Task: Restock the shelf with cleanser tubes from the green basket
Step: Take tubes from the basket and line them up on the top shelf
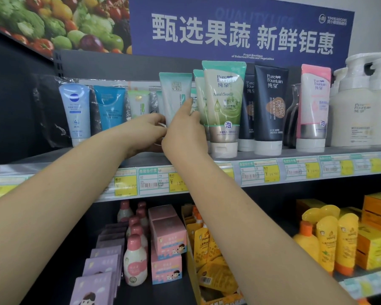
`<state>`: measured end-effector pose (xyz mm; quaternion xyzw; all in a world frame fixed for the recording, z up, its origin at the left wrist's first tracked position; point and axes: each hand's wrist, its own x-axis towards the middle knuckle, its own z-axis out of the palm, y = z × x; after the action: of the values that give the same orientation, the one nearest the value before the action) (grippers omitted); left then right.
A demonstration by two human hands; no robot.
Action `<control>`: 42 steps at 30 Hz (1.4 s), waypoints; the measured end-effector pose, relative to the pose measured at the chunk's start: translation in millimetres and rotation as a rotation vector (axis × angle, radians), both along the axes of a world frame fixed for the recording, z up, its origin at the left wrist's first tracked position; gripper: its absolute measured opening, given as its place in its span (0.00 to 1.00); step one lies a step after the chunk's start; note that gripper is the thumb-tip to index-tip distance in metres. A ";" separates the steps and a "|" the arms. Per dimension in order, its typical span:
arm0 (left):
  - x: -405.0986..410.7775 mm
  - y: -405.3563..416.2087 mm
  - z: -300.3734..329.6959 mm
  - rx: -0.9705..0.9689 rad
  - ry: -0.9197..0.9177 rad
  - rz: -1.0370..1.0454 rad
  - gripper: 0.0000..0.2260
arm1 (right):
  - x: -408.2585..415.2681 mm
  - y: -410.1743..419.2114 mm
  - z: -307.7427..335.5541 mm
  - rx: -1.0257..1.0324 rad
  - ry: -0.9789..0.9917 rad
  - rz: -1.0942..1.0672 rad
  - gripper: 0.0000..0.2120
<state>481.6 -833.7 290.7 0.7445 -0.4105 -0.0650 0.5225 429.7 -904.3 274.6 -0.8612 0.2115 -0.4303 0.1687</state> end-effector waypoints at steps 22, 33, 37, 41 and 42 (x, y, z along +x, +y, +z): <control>-29.5 15.1 -1.4 -0.165 -1.077 0.612 0.25 | -17.3 12.3 -7.7 -0.374 -0.166 -0.010 0.29; -104.1 19.8 -147.4 -0.155 -1.292 0.416 0.18 | -98.0 2.9 -150.0 -0.736 -0.082 -0.093 0.35; -135.7 4.6 -217.4 -0.021 -1.230 0.258 0.22 | -134.9 -8.2 -228.1 -0.656 0.080 -0.128 0.38; -155.8 -1.9 -291.1 0.082 -1.134 0.106 0.19 | -167.6 -14.5 -304.9 -0.566 0.289 -0.185 0.36; -158.9 -2.4 -307.0 0.123 -1.106 0.071 0.19 | -173.8 -15.2 -323.1 -0.545 0.342 -0.187 0.34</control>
<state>322.8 -836.1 -16.3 0.7102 -0.5936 0.3292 0.1868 255.9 -919.4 -48.6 -0.9112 0.1922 -0.3340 -0.1458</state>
